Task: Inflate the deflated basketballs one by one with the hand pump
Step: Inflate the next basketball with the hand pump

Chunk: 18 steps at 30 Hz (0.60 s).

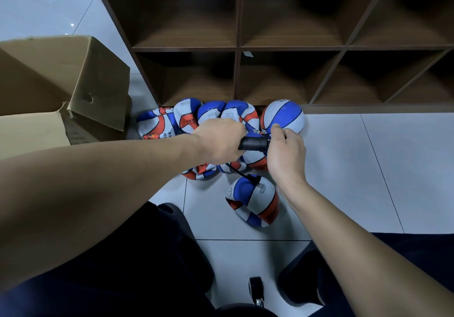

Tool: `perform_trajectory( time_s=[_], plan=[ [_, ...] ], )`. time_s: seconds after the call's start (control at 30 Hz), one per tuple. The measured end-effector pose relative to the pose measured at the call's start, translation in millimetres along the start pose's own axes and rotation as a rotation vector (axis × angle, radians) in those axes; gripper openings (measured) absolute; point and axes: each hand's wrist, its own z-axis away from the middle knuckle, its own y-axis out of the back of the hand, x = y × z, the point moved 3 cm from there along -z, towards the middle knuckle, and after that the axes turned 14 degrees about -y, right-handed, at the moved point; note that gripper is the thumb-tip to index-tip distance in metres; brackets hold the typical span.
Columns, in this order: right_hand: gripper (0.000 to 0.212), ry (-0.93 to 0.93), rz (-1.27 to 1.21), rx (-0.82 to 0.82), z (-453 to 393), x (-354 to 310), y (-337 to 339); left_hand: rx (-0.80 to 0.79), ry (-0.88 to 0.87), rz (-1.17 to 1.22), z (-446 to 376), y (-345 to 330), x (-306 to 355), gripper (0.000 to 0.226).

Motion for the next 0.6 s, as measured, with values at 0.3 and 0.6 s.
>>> perform_trajectory(
  time_s=[0.3,0.6],
  plan=[
    [0.045,0.043,0.062,-0.157,1.4,6.1,-1.8,0.000,-0.064,-0.023,2.1,-4.2,-5.4,0.023],
    [0.021,-0.058,0.020,-0.129,-49.1,3.4,54.8,0.025,-0.030,0.027,6.1,-2.9,-21.8,0.032]
  ],
)
